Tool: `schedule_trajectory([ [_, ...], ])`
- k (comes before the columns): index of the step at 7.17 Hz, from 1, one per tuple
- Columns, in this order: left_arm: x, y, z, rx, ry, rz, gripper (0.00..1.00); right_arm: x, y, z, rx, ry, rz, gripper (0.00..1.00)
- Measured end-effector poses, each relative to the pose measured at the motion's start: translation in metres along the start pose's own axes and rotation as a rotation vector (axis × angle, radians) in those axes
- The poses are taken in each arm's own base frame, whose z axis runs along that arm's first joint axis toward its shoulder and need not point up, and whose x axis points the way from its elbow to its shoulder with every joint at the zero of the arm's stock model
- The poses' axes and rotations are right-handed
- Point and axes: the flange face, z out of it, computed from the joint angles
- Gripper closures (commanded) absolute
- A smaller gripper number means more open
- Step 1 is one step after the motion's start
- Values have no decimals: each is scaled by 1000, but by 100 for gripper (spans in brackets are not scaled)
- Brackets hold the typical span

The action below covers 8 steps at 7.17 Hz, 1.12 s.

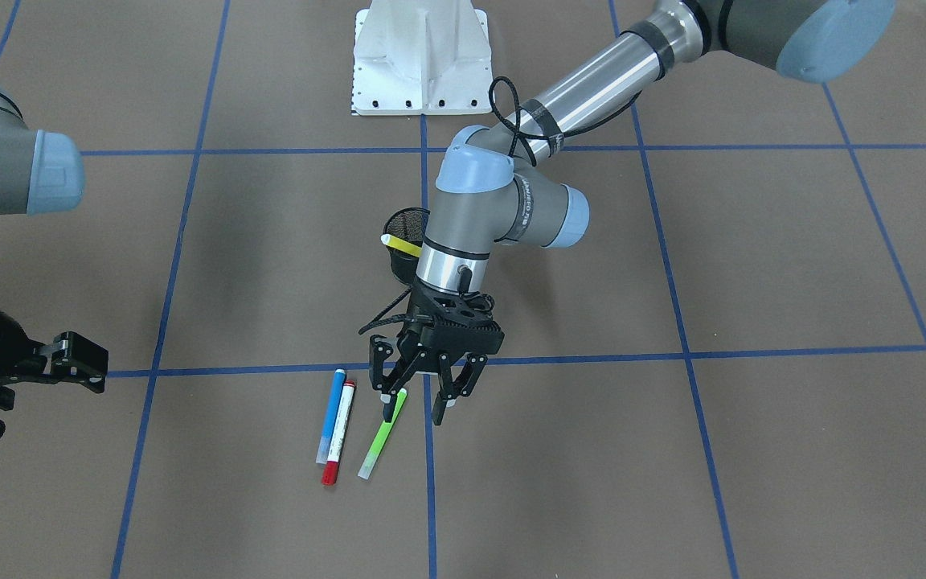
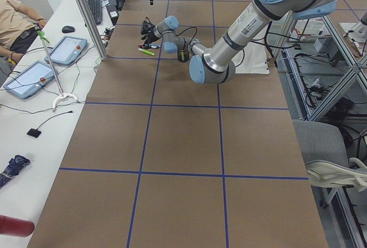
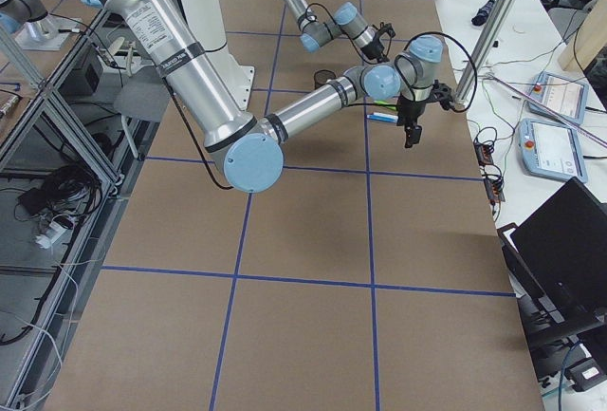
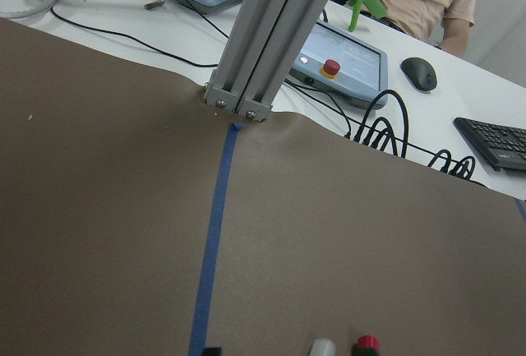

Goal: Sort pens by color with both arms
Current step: 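Withdraw the left gripper while the right gripper moves over the pen cup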

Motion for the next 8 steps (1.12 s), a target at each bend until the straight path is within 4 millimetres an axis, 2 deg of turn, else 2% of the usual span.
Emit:
schedule_trajectory([
  [2,15,-8,-16,-47,-12,33,1,-2,-1,-1,2,-2,2,1],
  [3,24,-11,-29,-93,-36,42,1,-6,-2,-3,5,-5,7,1],
  [4,24,-12,-47,-156,-59,47,1,-14,-4,-7,11,-11,20,1],
  [6,5,-15,-88,-286,-88,52,1,-44,-1,-17,26,-37,55,1],
  [8,-15,-41,-134,-417,-127,100,1,-79,13,-27,40,-71,97,1],
])
